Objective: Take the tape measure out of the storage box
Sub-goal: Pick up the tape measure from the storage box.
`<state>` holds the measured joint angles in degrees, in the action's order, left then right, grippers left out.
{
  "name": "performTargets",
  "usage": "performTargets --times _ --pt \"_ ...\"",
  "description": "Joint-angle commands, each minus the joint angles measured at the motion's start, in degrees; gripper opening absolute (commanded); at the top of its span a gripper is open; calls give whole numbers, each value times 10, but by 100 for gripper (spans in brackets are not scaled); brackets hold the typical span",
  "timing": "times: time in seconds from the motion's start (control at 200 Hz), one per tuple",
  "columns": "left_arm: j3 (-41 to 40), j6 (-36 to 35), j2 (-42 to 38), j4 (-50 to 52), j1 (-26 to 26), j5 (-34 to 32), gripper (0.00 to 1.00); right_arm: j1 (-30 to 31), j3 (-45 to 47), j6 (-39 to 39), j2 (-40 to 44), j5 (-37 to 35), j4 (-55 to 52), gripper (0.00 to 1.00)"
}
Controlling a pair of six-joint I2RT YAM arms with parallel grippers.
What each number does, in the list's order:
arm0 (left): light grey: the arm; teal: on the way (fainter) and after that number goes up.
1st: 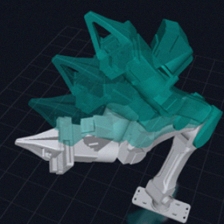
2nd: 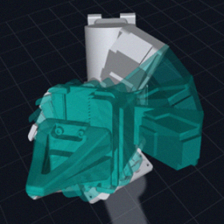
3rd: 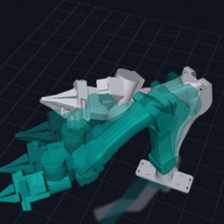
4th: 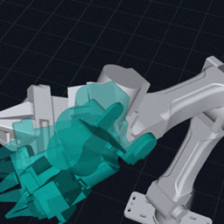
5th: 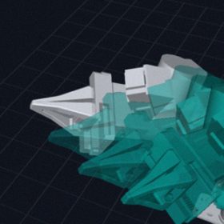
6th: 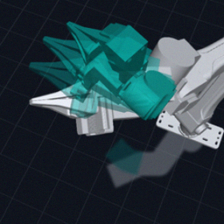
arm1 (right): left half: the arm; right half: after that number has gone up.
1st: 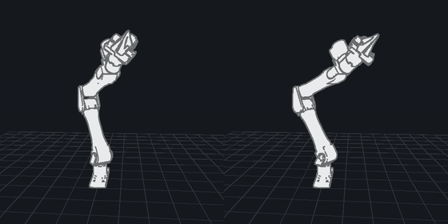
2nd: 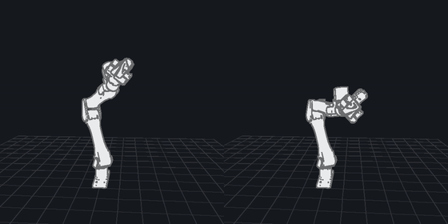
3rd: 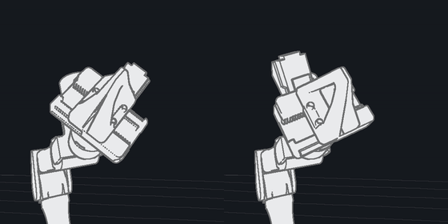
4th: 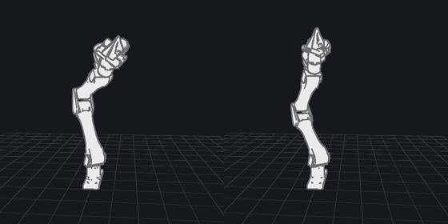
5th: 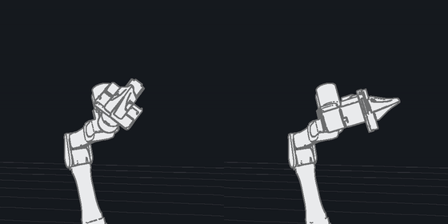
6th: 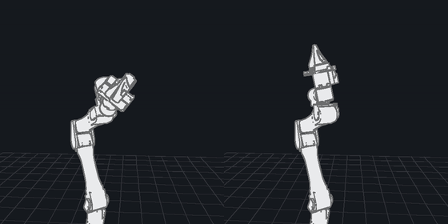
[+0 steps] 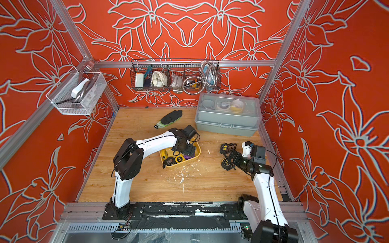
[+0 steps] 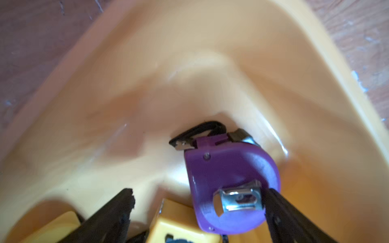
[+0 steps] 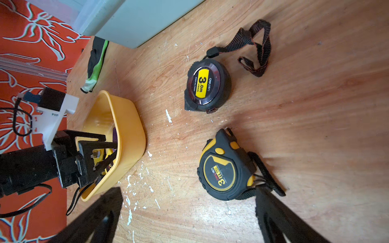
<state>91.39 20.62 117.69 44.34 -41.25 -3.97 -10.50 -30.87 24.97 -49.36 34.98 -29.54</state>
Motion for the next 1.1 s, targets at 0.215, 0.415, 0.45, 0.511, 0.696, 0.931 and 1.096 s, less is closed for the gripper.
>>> performTargets --times 0.215,0.415,0.45,0.511,0.696,0.931,1.096 --pt "-24 24 -32 -16 -6 38 98 7 2 -4 2 -8 1 100" --pt "9 16 8 5 -6 38 99 11 -1 -3 -18 -8 16 100" --pt "17 14 24 9 -6 41 99 13 -3 -3 -22 -9 17 100" --pt "26 16 45 9 -6 52 98 15 -4 -2 -25 -10 20 100" --pt "34 14 76 15 -8 50 90 17 -7 -6 -25 -16 18 100" --pt "35 -1 67 16 -7 28 67 21 -4 -1 -33 -5 33 100" --pt "31 -32 13 14 -8 25 54 29 -1 5 -44 52 67 100"
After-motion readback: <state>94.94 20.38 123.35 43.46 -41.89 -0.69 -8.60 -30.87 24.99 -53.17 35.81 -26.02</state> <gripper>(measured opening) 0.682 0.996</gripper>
